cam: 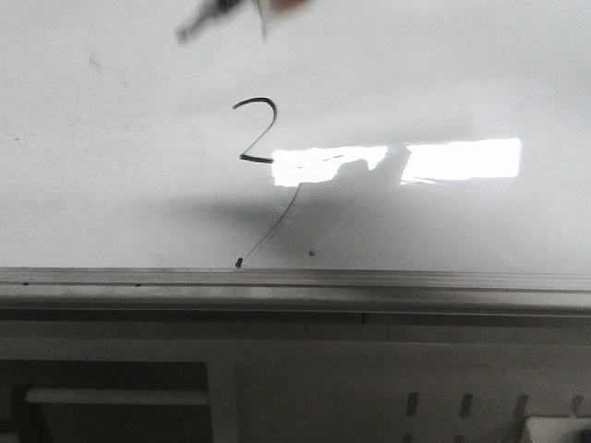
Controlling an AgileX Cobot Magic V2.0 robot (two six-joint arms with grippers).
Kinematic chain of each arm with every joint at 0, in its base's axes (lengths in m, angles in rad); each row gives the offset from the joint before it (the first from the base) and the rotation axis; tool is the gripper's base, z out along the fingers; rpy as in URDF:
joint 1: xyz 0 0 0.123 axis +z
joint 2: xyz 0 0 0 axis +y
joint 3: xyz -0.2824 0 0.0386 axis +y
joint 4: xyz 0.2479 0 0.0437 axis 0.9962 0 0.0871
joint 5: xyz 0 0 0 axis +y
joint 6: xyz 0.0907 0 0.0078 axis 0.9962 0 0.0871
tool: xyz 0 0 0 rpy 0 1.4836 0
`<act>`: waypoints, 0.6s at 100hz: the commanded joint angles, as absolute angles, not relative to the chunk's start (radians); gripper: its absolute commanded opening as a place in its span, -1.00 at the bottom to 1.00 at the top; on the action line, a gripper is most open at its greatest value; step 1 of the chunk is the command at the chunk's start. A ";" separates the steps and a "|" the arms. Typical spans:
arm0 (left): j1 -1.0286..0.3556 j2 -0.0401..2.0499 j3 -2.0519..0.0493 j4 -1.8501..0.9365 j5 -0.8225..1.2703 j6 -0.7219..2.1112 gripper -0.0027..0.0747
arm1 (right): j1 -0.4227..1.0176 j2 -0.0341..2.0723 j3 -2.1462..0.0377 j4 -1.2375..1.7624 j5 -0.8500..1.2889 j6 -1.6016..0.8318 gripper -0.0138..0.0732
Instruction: Write number 3 on whiteboard
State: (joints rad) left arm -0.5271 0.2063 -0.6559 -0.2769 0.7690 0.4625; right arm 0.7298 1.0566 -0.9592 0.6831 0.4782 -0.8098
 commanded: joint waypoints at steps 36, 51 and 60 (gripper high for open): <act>-0.528 0.644 -0.819 -0.785 0.867 0.904 0.10 | 0.910 1.059 -1.089 0.627 0.693 -0.919 -0.80; -0.528 0.752 -0.882 -0.825 0.984 0.987 0.07 | 1.004 1.061 -1.089 0.607 0.611 -0.969 -0.80; -0.528 0.795 -0.906 -0.836 1.019 1.005 0.07 | 1.037 1.061 -1.089 0.607 0.572 -0.969 -0.80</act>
